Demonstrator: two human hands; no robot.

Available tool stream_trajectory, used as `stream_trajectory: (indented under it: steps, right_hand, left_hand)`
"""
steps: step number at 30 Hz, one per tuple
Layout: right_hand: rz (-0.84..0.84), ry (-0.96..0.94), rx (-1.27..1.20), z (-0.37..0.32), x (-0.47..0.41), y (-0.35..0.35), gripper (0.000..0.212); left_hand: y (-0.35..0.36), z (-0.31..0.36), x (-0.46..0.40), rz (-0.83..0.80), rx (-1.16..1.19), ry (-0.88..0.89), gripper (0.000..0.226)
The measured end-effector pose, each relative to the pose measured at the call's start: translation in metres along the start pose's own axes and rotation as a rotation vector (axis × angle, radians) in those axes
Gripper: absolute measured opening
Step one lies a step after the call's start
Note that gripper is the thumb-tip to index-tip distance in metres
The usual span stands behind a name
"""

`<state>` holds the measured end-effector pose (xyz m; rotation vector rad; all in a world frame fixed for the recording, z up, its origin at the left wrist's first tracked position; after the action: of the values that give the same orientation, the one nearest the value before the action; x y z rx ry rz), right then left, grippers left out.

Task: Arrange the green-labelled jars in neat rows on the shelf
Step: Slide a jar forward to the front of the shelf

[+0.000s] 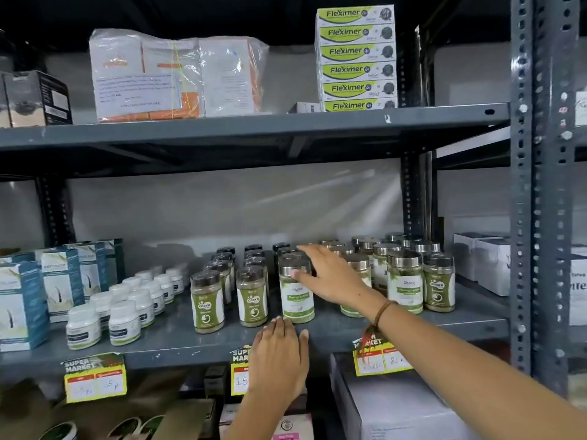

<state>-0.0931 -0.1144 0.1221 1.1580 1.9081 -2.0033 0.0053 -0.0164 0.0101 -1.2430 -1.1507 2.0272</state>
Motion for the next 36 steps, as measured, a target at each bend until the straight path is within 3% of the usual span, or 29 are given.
stream_trajectory:
  steps: [8, 17, 22, 29, 36]
  right_hand:
    - [-0.111, 0.071, -0.016, 0.002, -0.026, 0.025, 0.080]
    - [0.020, 0.080, -0.055, -0.001, -0.012, 0.013, 0.076]
    - [0.169, 0.081, -0.070, -0.009, 0.016, -0.013, 0.077]
    - [0.250, 0.113, -0.113, 0.010, 0.080, -0.068, 0.073]
    - [0.226, 0.320, -0.012, 0.070, 0.145, -0.138, 0.076]
  left_hand:
    - [0.011, -0.003, -0.001, 0.126, -0.011, 0.020, 0.060]
    - [0.008, -0.003, 0.002, 0.120, -0.034, 0.022, 0.058]
    - [0.004, -0.002, 0.005, 0.134, -0.038, 0.020, 0.057]
    - [-0.001, -0.001, 0.009, 0.126, -0.012, 0.037, 0.053]
    - [-0.003, 0.001, 0.010, 0.120, -0.006, 0.031, 0.052]
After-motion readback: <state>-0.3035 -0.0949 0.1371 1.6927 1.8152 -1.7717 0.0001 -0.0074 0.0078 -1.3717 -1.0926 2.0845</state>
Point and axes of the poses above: each hand's wrist, its own x-axis away from the middle knuckle, its own y-axis out of the palm, z = x × y, the point moved 2 cm from there along -x, towards the middle knuckle, and after that the axes turned 12 degrees about -y, right-handed, at the moved point
